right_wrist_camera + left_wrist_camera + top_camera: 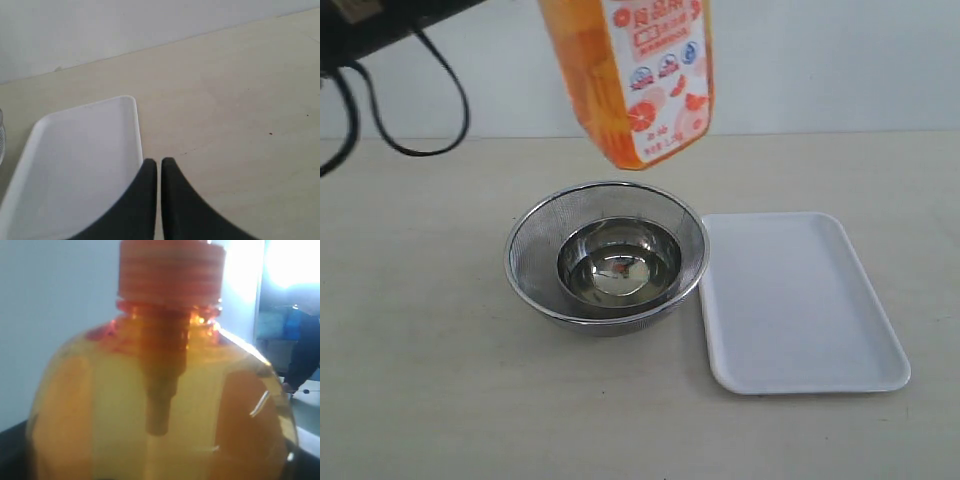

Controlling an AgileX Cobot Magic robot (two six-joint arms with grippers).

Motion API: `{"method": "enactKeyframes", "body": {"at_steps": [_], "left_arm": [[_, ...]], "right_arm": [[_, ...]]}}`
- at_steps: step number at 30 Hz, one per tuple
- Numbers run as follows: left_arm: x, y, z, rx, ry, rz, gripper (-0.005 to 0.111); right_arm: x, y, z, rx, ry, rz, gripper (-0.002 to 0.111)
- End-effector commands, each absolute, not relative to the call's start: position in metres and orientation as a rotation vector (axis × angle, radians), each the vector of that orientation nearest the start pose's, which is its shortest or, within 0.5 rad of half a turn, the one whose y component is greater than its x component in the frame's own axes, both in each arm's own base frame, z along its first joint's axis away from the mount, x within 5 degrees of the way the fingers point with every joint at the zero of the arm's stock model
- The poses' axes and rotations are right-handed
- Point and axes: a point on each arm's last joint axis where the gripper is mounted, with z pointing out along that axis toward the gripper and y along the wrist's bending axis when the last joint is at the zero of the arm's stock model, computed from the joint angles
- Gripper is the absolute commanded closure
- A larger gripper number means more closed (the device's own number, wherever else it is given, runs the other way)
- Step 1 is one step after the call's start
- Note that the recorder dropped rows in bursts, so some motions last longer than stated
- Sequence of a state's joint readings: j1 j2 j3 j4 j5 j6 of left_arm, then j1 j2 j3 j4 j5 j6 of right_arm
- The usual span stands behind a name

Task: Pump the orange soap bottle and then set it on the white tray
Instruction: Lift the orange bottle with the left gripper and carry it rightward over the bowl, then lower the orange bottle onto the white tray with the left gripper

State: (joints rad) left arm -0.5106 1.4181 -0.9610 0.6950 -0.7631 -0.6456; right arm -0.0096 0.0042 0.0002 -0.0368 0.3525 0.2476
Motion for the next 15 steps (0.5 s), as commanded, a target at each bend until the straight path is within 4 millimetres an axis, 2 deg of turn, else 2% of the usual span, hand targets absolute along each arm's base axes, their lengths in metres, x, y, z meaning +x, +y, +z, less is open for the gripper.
{"method": "enactKeyframes", "body": {"at_steps": [1,5,7,12,15], "left_arm": [[0.273,-0.23,0.356,0.645,1.176,-0.931,0.102],[0.296,-0.276,0.328,0.694,1.213,-0.987,0.102],[0.302,-0.29,0.32,0.707,1.218,-1.001,0.102],[0.315,-0.319,0.298,0.759,1.212,-0.986,0.102],[0.325,-0.328,0.283,0.777,1.222,-0.971,0.102]], "right_arm": [[0.053,-0.002,0.182,0.215,1.821,0.136,0.108],[0.053,-0.002,0.182,0.215,1.821,0.136,0.108],[0.053,-0.002,0.182,0.215,1.821,0.136,0.108],[0.053,-0.002,0.182,0.215,1.821,0.136,0.108],[0.053,-0.002,0.182,0.215,1.821,0.136,0.108]]}}
